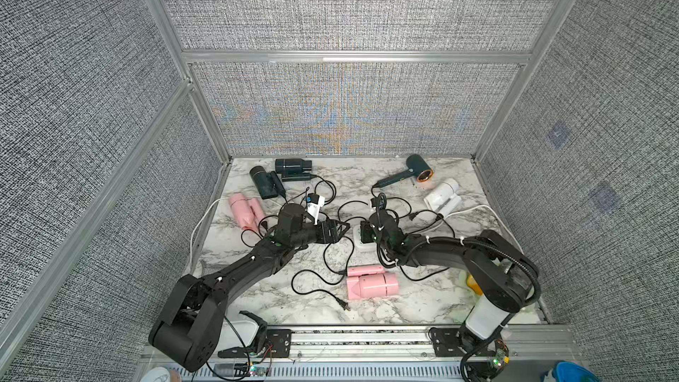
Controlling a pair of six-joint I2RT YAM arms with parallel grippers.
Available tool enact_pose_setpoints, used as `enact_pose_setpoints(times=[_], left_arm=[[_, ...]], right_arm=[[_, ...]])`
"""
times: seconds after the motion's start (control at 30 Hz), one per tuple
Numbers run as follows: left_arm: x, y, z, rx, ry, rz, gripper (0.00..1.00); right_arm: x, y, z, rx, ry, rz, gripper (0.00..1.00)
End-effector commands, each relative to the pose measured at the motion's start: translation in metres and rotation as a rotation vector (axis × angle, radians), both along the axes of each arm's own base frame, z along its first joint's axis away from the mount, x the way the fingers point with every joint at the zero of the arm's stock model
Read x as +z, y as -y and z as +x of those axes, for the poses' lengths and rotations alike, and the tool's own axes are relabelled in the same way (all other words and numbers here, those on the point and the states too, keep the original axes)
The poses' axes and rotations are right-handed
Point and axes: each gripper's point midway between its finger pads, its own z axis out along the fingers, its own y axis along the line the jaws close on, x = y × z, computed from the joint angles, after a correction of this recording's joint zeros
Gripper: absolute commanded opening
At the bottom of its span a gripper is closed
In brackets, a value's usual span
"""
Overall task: Charge the blow dryers
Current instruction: Insert the plug into the socket.
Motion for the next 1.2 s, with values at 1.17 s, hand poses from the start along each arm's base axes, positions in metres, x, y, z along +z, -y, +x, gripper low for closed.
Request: enact_pose_setpoints(times=[1.17], left_arm=[[0.001,0.001,0.004,0.012,0.018,-0.012,0.99]], right_arm=[[-0.05,0.031,-0.025,-0.059,-0.152,-0.141,0.04]])
